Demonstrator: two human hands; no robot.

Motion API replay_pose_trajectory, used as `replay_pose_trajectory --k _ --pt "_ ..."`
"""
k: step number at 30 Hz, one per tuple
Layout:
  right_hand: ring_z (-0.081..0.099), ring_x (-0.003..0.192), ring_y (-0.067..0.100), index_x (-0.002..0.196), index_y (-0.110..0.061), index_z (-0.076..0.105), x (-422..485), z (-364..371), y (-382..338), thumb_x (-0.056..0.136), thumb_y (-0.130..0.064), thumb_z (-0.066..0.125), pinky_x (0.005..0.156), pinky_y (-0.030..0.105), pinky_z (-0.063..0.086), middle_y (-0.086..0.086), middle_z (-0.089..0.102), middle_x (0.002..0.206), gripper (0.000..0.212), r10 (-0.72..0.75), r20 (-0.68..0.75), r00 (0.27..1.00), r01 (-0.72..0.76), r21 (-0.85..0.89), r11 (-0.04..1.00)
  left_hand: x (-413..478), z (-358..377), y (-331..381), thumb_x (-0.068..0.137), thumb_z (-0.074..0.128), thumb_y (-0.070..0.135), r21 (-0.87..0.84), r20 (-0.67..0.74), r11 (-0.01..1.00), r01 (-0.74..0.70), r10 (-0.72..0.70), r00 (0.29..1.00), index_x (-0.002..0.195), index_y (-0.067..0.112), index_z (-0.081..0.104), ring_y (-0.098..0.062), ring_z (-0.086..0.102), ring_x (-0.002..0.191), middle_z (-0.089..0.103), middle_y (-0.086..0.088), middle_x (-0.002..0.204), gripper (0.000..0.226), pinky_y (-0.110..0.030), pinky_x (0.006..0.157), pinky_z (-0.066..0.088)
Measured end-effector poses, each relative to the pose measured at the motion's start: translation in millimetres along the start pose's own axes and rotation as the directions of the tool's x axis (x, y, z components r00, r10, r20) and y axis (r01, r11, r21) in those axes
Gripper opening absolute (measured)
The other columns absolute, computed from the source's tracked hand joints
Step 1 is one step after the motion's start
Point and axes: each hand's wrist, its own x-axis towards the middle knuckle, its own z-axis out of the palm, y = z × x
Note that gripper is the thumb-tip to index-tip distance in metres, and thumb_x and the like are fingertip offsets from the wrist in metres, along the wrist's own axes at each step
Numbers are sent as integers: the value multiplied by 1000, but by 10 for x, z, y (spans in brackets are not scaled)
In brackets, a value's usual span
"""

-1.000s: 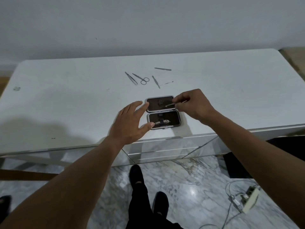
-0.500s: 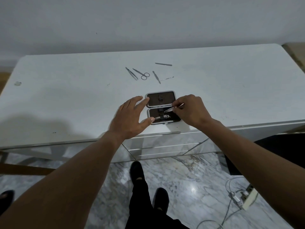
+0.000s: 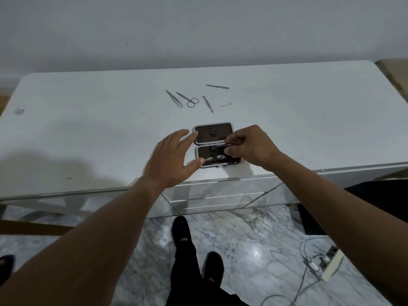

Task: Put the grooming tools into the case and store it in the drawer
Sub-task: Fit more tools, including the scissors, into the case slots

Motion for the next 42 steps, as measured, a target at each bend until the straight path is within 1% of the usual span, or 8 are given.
replay_pose_trajectory --k 3,7,11,18,22,26,34,42 --pt "65 67 14 99 -12 75 0 7 -21 84 -16 73 55 9 43 1 67 68 15 -31 -17 999 29 -100 995 1 2 -5 89 41 65 -1 1 1000 3 -3 1000 150 29 30 -21 33 139 36 -1 153 72 -44 109 33" --pt "61 74 14 94 -13 78 19 14 -41 89 -22 68 69 19 41 -3 63 71 15 -76 -41 996 67 -187 980 3 2 0 88 41 65 -4 1 1000 3 -3 1000 150 29 30 -21 34 139 36 -1 153 72 -44 109 34" --pt "66 77 20 95 -15 75 27 23 -14 89 -21 66 79 31 54 1 70 79 13 -144 -23 989 135 -227 964 -4 -5 4 88 42 64 -11 -8 1000 4 -4 1000 150 28 32 -20 34 139 37 -2 152 72 -43 109 33" --pt "62 92 29 98 -11 73 43 65 -22 95 -24 53 78 34 46 9 67 102 24 -303 57 951 288 -517 806 1 -10 13 87 40 65 -9 0 1000 1 -1 1000 149 27 33 -20 34 138 38 -1 151 74 -41 109 33" --pt "62 93 30 96 -11 73 68 153 -42 94 -26 54 78 35 48 9 66 102 24 -317 54 947 299 -516 803 1 -26 10 87 40 65 -21 -4 1000 5 -5 1000 149 28 33 -19 34 138 38 -1 150 73 -40 109 33" --pt "62 89 28 94 -9 72 82 252 -75 94 -23 56 71 31 38 9 67 97 21 -333 53 941 315 -492 812 -1 -22 9 87 41 65 -20 -5 1000 4 -4 1000 149 28 33 -19 34 137 39 -1 150 73 -39 108 33" --pt "63 85 25 91 -12 72 104 227 -68 93 -30 57 72 32 45 6 68 94 23 -360 72 930 349 -480 805 -1 -35 20 86 41 64 -19 8 1000 9 -9 1000 149 27 33 -19 35 138 39 -1 150 73 -40 109 34" --pt "62 86 28 94 -10 70 434 185 -382 96 -28 52 72 34 44 9 68 92 25 -358 -71 931 285 -472 834 7 -65 49 88 40 61 -53 17 998 21 -20 1000 148 25 35 -18 35 138 39 0 150 70 -40 111 34"
